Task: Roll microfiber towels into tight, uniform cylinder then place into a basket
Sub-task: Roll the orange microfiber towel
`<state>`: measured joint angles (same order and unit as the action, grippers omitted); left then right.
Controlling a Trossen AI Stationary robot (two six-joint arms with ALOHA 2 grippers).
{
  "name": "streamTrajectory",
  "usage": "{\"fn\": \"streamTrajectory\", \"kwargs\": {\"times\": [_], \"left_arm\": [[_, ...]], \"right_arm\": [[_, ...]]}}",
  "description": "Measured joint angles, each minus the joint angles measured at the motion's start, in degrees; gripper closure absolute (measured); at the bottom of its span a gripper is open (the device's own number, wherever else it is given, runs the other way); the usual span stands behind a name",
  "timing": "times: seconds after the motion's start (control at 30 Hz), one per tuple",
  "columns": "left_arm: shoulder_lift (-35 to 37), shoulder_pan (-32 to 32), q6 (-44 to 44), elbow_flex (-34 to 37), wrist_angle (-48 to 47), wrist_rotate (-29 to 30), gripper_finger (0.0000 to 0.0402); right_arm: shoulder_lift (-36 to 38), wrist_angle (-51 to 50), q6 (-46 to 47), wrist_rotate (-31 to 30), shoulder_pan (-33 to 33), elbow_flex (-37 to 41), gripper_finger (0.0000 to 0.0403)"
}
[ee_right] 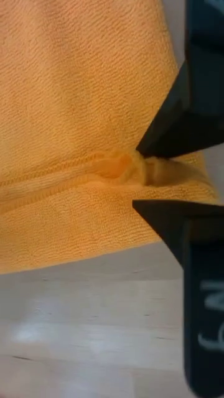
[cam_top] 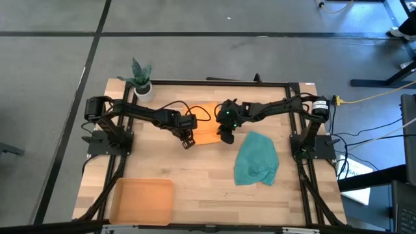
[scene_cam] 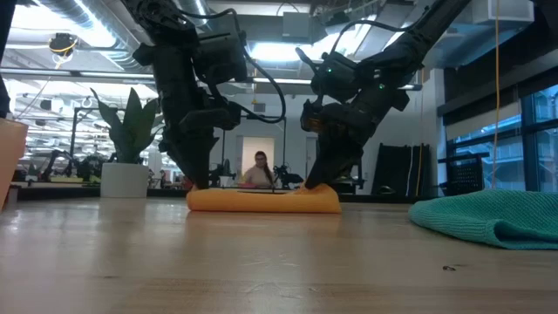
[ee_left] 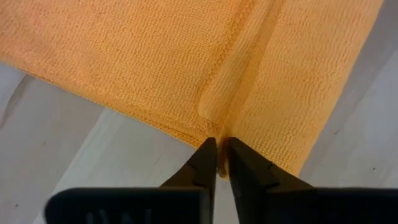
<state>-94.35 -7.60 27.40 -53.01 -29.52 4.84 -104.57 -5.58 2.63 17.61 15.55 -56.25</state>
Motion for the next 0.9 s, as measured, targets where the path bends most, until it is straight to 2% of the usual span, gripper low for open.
{"fn": "streamTrajectory", "kwargs": {"times": [0.13, 0.27, 0.4, 0.5, 0.67, 0.8, 0.9], "left_arm": [[0.0, 0.0, 0.0, 0.0, 0.02, 0.81, 0.033], [0.05, -0.33, 0.62, 0.0, 0.02, 1.69, 0.0307], [0.35, -2.14, 4.18, -0.09, 0.13, 1.42, 0.0305], [1.7, -3.69, 5.05, -0.08, -0.38, -0.92, 0.0307], [4.92, -5.59, 4.85, -0.09, -0.97, -3.65, 0.0305], [7.79, -4.86, 0.22, -0.11, -0.3, -4.45, 0.0308], [8.91, -2.81, -6.44, -0.11, 0.08, -5.96, 0.0307]], "right_arm": [[0.0, 0.08, -0.33, -0.02, 0.02, 0.0, 0.0249], [0.0, 1.29, -2.81, -0.15, 0.07, 0.0, 0.0228], [0.04, 0.84, -3.34, -1.29, 0.37, -0.79, 0.0224], [0.49, -0.9, -4.57, -2.89, 0.52, -2.63, 0.0223], [0.52, -9.71, -9.82, -3.17, 0.45, -7.53, 0.0223], [0.52, -17.33, -18.73, -3.2, -1.29, -10.22, 0.0223], [0.52, -18.79, -24.56, -3.1, -3.37, -9.9, 0.0223]]}}
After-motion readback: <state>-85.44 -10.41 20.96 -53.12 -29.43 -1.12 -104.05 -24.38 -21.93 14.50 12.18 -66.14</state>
